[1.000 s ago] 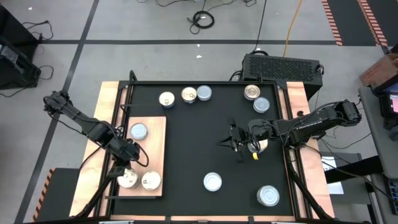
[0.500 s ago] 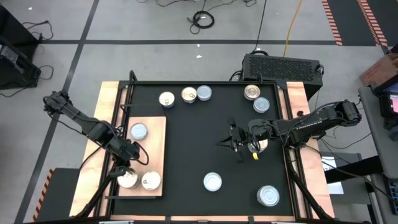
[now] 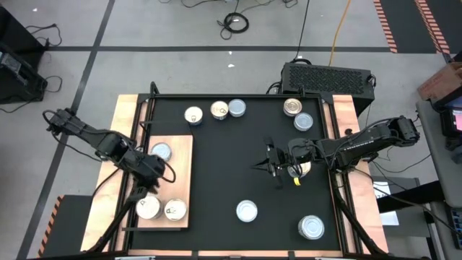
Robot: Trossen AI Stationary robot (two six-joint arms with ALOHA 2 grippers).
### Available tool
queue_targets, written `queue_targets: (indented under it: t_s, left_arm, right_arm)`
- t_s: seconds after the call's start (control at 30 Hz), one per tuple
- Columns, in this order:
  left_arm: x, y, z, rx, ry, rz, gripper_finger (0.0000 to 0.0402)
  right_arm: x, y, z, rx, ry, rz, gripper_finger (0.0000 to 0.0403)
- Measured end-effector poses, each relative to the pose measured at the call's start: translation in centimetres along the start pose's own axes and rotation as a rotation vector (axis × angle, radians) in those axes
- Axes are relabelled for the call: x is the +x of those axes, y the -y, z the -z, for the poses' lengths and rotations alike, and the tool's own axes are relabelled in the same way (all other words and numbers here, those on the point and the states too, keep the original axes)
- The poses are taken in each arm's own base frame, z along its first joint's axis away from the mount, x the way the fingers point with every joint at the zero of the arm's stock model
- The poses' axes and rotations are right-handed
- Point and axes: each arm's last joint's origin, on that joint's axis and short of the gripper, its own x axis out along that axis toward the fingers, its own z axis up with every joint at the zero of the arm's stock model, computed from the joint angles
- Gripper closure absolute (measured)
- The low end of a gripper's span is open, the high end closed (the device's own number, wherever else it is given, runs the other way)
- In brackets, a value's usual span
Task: Stack canned seafood by type on shelf
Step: Stack the blue tuna can on top of the blue can on the shelf
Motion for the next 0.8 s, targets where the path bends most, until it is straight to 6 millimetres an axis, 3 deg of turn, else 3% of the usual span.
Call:
queue_targets:
  t_s: [0.2, 0.43, 0.63, 0.8]
  left_arm:
    - [-1.1, -0.5, -2.8, 0.317, 0.339, -0.261, 0.0276]
    - [-2.8, 0.0, -8.3, 0.546, 0.831, -0.489, 0.0276]
    - [-0.9, -1.9, -12.9, 0.705, 0.883, -0.374, 0.0276]
    - [2.1, -5.4, -16.5, 0.727, 0.865, -0.249, 0.0276]
  right_arm:
    - [0.0, 0.0, 0.2, 0.001, -0.019, 0.0, 0.0403]
    - [-0.6, 0.0, 0.8, 0.089, -0.115, 0.022, 0.0403]
    - [-3.3, 0.3, 1.4, 0.276, -0.263, 0.165, 0.0403]
    - [-6.8, 0.7, 1.8, 0.474, -0.373, 0.244, 0.0403]
